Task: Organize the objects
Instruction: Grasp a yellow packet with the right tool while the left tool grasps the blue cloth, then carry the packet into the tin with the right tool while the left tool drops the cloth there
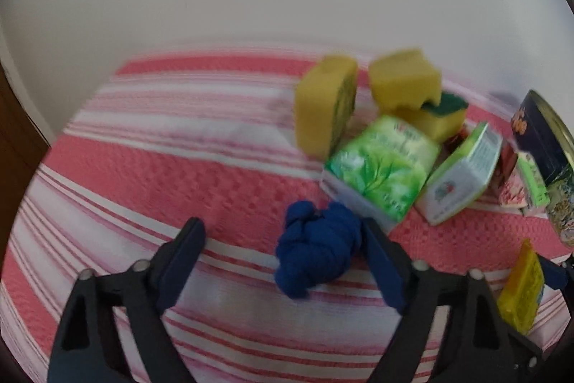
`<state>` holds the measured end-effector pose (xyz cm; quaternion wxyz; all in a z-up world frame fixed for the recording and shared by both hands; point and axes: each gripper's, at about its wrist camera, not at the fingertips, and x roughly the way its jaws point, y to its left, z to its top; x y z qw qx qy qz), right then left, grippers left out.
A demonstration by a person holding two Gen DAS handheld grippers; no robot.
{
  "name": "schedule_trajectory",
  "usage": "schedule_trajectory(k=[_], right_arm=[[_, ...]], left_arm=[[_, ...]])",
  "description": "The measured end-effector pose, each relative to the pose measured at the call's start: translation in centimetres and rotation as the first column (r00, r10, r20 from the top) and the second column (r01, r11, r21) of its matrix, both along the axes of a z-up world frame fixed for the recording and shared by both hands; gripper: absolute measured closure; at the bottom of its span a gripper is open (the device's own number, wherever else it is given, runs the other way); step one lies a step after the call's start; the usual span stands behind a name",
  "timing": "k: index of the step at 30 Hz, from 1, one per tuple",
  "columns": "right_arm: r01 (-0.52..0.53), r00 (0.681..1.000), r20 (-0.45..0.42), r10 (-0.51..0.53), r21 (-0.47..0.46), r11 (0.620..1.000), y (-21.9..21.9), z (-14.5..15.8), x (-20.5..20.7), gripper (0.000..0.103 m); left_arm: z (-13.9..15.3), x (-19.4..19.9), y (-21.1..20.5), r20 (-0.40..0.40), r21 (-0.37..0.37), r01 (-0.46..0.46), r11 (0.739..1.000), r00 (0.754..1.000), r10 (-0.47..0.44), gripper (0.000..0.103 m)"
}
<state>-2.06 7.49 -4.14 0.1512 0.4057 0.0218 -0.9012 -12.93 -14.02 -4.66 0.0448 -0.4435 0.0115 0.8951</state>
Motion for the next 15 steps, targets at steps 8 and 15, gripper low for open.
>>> schedule_trajectory(k=[8, 15], right_arm=[[0.054, 0.998, -0.027, -0.055, -0.036, 0.998, -0.3, -0.2, -1.0, 0.028], [0.097, 0.987, -0.126, -0.104, -0.061, 0.993, 0.8, 1.5, -0.4, 0.028]], left_arm=[[0.5, 0.6, -1.9, -0.032, 0.096, -0.03, 0.995, 0.999, 0.033, 0.072], [2.6, 2.9, -3.4, -0.183, 0.167, -0.082, 0.982, 0.977, 0.112, 0.072]])
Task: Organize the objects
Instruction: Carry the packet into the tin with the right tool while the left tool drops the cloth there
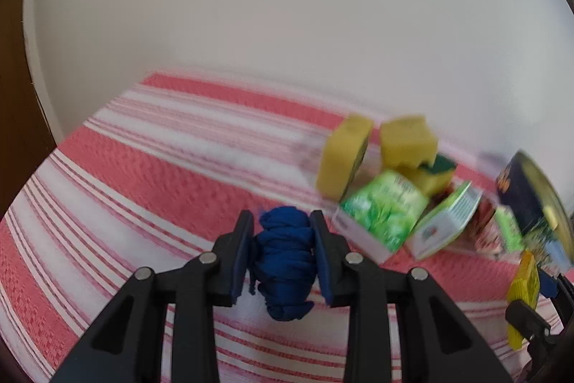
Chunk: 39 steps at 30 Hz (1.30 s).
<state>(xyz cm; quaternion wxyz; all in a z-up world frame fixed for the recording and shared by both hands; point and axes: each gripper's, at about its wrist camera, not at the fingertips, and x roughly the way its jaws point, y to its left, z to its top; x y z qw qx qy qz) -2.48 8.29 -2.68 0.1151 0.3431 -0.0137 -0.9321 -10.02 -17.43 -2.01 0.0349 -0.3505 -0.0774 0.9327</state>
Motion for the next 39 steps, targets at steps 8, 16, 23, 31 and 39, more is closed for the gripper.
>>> schedule_trajectory(k=[8, 16, 23, 31, 39], right_arm=[[0.069, 0.99, -0.126, -0.068, 0.005, 0.998, 1.3, 2.2, 1.0, 0.028], [0.15, 0.965, -0.22, -0.142, 0.018, 0.989, 4.3, 3.9, 1.6, 0.028], [0.226, 0.945, -0.246, -0.214, 0.024, 0.974, 8.1, 4.1, 2.2, 0.028], [0.301, 0.921, -0.258, -0.291, 0.0, 0.954, 11.8, 4.5, 2.6, 0.028], [0.34, 0.9, -0.285, -0.33, -0.015, 0.94, 14.9, 5.1, 3.5, 0.028]], left_arm=[[1.7, 1.0, -0.2, -0.137, 0.011, -0.018, 1.0, 0.99, 0.02, 0.072], [2.2, 1.9, 2.3, -0.176, 0.019, 0.01, 1.0, 0.984, -0.007, 0.072], [2.7, 3.4, 6.7, -0.193, 0.009, 0.074, 0.997, 0.979, -0.071, 0.072], [3.4, 4.3, 12.2, -0.199, 0.018, 0.173, 0.985, 0.966, -0.166, 0.072], [4.8, 4.9, 19.0, -0.216, -0.006, 0.281, 0.96, 0.937, -0.275, 0.072]])
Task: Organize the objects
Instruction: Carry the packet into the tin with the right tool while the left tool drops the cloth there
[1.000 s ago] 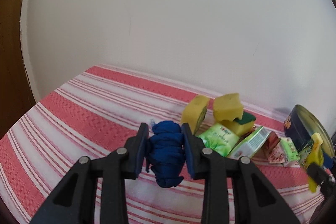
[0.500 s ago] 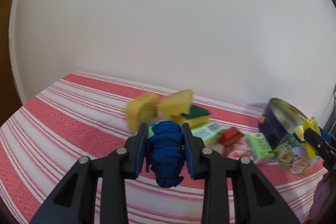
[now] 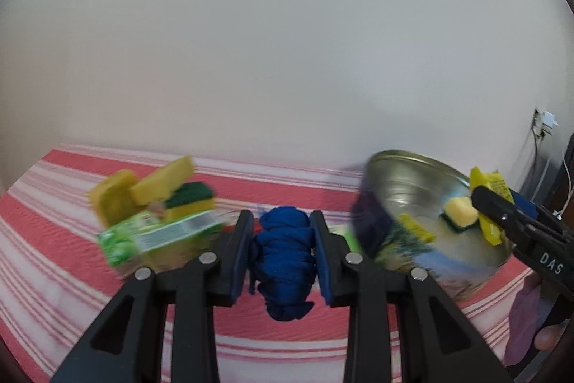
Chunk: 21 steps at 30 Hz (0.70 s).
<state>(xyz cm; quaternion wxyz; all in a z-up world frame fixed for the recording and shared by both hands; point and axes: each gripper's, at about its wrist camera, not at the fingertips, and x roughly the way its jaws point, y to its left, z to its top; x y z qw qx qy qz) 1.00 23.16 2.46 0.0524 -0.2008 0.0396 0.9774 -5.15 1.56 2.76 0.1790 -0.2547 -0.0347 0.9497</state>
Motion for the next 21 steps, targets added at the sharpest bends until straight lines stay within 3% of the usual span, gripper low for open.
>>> schedule_trajectory(k=[21], right_arm=[[0.218, 0.976, -0.021, -0.218, -0.004, 0.976, 10.1, 0.0, 1.5, 0.028]], left_arm=[[0.9, -0.4, 13.6, -0.012, -0.004, 0.165, 0.986, 0.986, -0.165, 0.072]])
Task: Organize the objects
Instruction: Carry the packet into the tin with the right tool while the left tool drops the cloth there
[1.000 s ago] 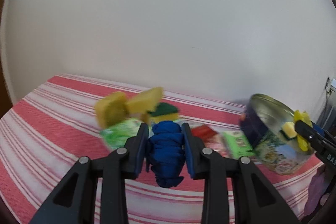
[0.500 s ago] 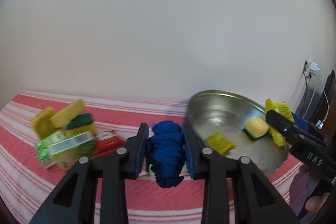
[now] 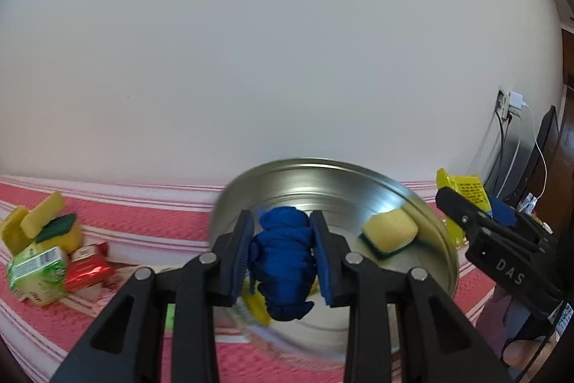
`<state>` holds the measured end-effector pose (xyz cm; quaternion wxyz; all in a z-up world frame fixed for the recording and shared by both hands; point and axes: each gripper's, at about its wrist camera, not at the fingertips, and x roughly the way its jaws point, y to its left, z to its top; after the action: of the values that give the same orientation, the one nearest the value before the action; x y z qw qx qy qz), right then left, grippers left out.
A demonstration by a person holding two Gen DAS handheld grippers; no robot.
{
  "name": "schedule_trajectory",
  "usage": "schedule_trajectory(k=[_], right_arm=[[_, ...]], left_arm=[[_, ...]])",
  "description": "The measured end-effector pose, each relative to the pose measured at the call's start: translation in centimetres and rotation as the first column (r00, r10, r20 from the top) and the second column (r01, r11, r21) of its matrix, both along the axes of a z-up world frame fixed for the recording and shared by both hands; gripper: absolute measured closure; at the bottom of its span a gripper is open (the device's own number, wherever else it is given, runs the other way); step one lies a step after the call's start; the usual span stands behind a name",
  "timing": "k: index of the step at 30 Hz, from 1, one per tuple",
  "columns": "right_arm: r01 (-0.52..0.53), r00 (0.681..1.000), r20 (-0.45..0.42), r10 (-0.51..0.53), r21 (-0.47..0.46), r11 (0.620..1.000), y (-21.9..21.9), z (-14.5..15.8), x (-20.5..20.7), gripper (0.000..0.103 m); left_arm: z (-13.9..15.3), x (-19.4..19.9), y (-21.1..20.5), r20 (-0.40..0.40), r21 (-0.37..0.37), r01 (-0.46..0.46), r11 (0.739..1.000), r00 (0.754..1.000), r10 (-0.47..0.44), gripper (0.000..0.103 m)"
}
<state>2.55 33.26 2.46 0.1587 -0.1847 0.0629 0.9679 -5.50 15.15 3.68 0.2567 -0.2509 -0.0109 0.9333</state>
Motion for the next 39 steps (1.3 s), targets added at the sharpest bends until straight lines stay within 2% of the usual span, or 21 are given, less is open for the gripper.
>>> schedule_trajectory(k=[8, 15, 21, 26, 35, 39], right_arm=[[0.057, 0.998, 0.008, -0.057, 0.018, 0.998, 2.1, -0.4, 0.2, 0.028], [0.078, 0.997, 0.029, -0.078, 0.007, 0.997, 2.8, -1.1, 0.0, 0.028], [0.06, 0.997, 0.048, -0.062, 0.043, 0.997, 1.6, -1.4, -0.2, 0.028], [0.051, 0.996, 0.068, -0.056, 0.072, 0.996, 0.8, -1.9, -0.3, 0.028], [0.047, 0.994, 0.092, -0.055, 0.085, 0.995, 1.2, -2.4, -0.6, 0.028], [0.033, 0.994, 0.102, -0.041, 0.078, 0.996, 0.9, -2.7, -2.0, 0.028]], left_arm=[[-0.6, 0.5, 3.6, 0.004, -0.031, 0.033, 0.999, 0.999, -0.033, 0.072], [-1.3, -0.2, 5.9, 0.046, -0.057, 0.029, 0.998, 0.999, -0.027, 0.072], [-2.0, -0.4, 6.3, 0.024, -0.121, 0.005, 0.993, 1.0, -0.002, 0.072], [-2.8, -1.1, 6.3, 0.048, -0.153, -0.018, 0.988, 0.999, 0.025, 0.072], [-3.1, -1.9, 5.9, 0.072, -0.167, -0.04, 0.985, 0.996, 0.052, 0.072], [-3.2, -2.0, 5.9, 0.08, -0.178, -0.041, 0.983, 0.995, 0.056, 0.072]])
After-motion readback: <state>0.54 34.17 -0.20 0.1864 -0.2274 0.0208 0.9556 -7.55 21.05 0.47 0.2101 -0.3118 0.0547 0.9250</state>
